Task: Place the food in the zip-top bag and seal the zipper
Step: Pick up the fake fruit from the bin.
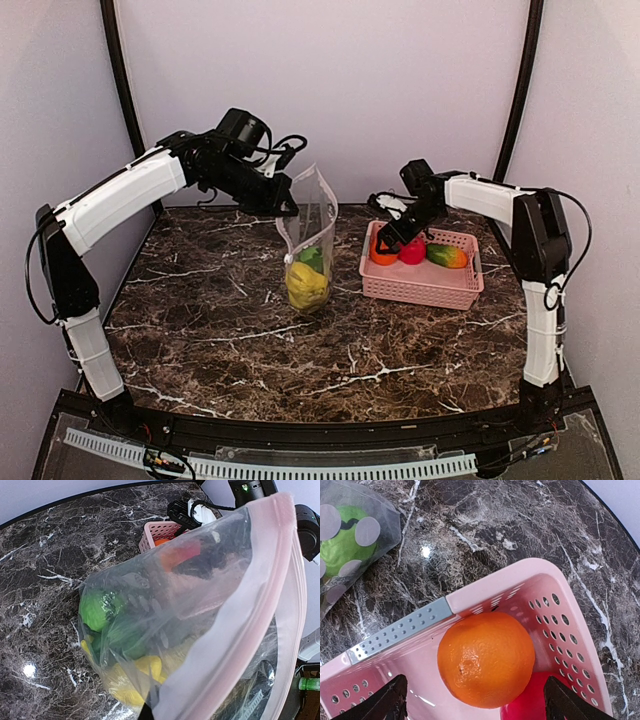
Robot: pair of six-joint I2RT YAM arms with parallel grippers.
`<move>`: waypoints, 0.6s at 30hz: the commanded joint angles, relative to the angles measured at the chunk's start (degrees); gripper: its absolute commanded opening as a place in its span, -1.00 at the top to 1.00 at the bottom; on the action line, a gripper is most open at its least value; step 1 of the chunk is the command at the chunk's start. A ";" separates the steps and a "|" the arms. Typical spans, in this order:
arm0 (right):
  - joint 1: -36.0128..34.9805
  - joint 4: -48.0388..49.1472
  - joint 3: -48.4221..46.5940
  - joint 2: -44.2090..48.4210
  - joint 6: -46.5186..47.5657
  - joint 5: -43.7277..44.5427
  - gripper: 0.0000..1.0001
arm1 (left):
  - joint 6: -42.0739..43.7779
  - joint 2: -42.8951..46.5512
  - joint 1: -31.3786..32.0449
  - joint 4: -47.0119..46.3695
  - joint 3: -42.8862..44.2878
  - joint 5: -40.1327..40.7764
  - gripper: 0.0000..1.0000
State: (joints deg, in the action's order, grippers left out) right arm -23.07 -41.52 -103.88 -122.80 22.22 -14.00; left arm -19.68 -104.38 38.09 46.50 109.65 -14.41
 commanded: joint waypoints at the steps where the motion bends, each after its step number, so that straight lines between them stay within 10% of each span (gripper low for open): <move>1: 0.22 -0.94 -2.34 -2.24 -0.33 0.76 -0.84 | 0.50 -0.23 -0.31 -0.33 -1.17 -0.89 0.99; 18: 0.13 -0.77 -4.41 -7.12 -0.84 3.08 -0.64 | 0.53 -0.38 -0.35 -0.86 -2.00 -1.20 0.99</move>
State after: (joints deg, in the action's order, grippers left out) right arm -23.09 -41.98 -107.35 -128.22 22.06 -12.27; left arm -19.68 -104.49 38.09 45.84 108.38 -14.66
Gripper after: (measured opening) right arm 0.843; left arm 0.010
